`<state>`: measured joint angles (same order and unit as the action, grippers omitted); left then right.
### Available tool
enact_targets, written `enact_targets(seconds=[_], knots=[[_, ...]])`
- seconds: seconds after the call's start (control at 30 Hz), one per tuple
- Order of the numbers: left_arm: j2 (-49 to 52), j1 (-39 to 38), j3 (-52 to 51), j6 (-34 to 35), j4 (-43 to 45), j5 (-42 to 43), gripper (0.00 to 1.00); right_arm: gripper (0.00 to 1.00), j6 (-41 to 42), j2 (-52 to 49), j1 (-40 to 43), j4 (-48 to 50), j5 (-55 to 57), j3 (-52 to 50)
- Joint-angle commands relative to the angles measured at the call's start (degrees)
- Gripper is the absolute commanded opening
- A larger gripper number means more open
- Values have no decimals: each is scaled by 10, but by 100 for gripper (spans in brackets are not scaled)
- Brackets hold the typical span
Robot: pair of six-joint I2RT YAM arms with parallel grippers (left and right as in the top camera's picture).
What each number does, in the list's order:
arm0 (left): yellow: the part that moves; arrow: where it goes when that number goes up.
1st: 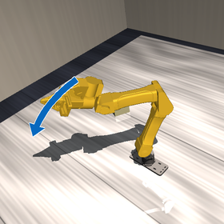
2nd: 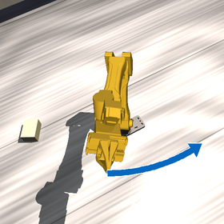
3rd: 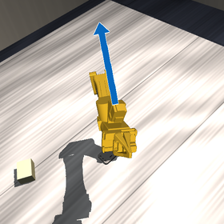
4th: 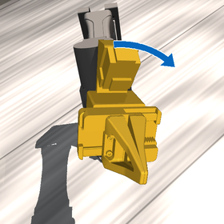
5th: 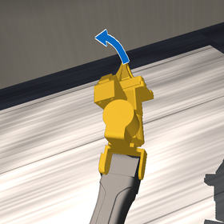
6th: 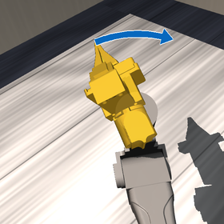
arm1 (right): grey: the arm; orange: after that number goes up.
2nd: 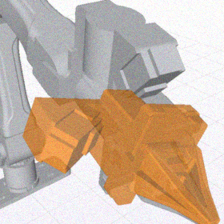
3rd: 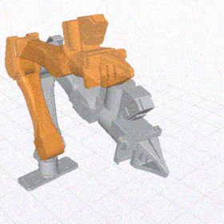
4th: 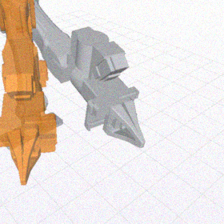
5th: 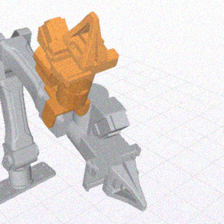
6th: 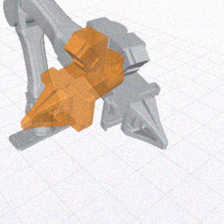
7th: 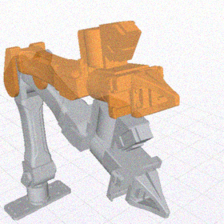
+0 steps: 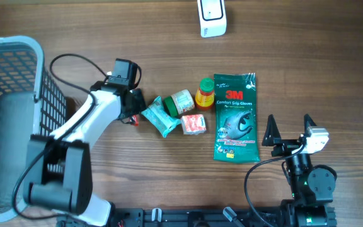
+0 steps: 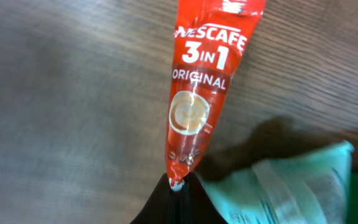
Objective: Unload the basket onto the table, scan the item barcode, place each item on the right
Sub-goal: 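Lift the Nescafe stick out and lay it left of the wipes pack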
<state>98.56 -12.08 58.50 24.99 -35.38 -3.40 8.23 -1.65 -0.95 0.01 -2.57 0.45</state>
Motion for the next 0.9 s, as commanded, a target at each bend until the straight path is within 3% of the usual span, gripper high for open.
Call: enact_targets(seconds=[0.0,0.2,0.27,0.3,0.5,0.67,0.87], knots=[[35,-12,-4,-87,25,-21,4,100,-7,0,-2,1,-5,-2],[33,-44,-4,-99,55,-18,6,100,-7,0,-2,1,-5,-2],[24,-56,-3,-99,56,-21,13,100,-7,0,-2,1,-5,-2],[17,-59,-1,-98,57,-25,37,100,-7,0,-2,1,-5,-2],[-68,-60,26,-99,42,-27,100,100,-7,0,-2,1,-5,-2],[-205,-60,48,-131,41,-31,100,100,-7,0,-2,1,-5,-2],[-374,-60,48,-131,-3,-136,100,100,-7,0,-2,1,-5,-2]])
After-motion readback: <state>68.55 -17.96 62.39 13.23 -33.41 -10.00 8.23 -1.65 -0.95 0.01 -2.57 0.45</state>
